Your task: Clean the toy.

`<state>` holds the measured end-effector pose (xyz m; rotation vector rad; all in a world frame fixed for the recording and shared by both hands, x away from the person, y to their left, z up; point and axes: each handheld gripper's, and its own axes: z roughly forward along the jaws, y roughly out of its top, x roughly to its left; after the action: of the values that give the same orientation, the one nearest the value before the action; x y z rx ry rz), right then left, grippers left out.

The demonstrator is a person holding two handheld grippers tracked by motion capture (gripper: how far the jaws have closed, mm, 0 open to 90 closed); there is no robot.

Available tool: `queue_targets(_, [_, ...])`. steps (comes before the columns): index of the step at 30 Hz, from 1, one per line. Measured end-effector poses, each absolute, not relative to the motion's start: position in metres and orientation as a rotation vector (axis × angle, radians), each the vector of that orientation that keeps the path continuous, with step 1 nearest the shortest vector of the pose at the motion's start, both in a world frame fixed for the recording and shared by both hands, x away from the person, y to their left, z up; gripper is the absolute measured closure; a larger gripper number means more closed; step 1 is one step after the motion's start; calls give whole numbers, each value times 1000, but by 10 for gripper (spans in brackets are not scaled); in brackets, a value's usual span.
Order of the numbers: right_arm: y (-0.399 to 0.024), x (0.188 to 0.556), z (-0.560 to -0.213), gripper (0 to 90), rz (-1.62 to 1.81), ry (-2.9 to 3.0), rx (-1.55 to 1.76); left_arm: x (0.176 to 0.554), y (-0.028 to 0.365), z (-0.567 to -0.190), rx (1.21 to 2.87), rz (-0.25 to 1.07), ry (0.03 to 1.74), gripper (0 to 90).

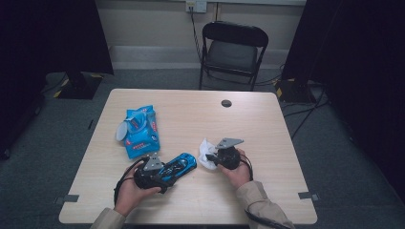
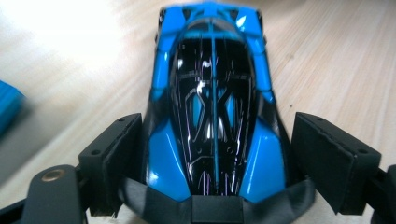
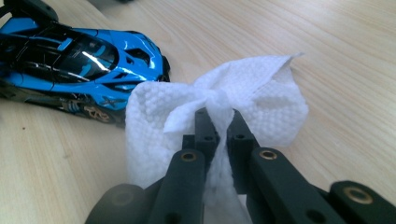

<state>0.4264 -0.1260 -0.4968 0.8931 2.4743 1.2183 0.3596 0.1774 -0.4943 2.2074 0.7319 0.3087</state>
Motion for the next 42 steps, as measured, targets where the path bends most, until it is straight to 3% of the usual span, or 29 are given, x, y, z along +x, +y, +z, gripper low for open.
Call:
queue_targets(6, [-135, 419, -496, 862, 1224, 2468, 888, 359, 180, -471, 2148, 324, 711, 198])
queue_targets(10, [-136, 414, -497, 860, 1226, 2475, 891, 367, 172, -459, 2127, 308, 689, 293])
queue_targets(12, [-135, 411, -499, 859, 1219, 2475, 888, 372, 168, -461, 2157, 328, 709, 337])
queue_targets(19, [-129, 402, -503, 855, 1230, 2482, 856, 390, 156, -478, 2186, 247, 793, 369])
queue_targets(27, [-120, 395, -504, 851, 1214, 2515, 843, 392, 151, -474, 2225, 254, 764, 408])
queue_targets(28, [-119, 394, -504, 848, 1207, 2519, 837, 392, 150, -473, 2234, 250, 755, 469])
queue_targets(42, [-110, 386, -504, 857, 1208, 2530, 835, 391, 148, -474, 2235, 275, 730, 475])
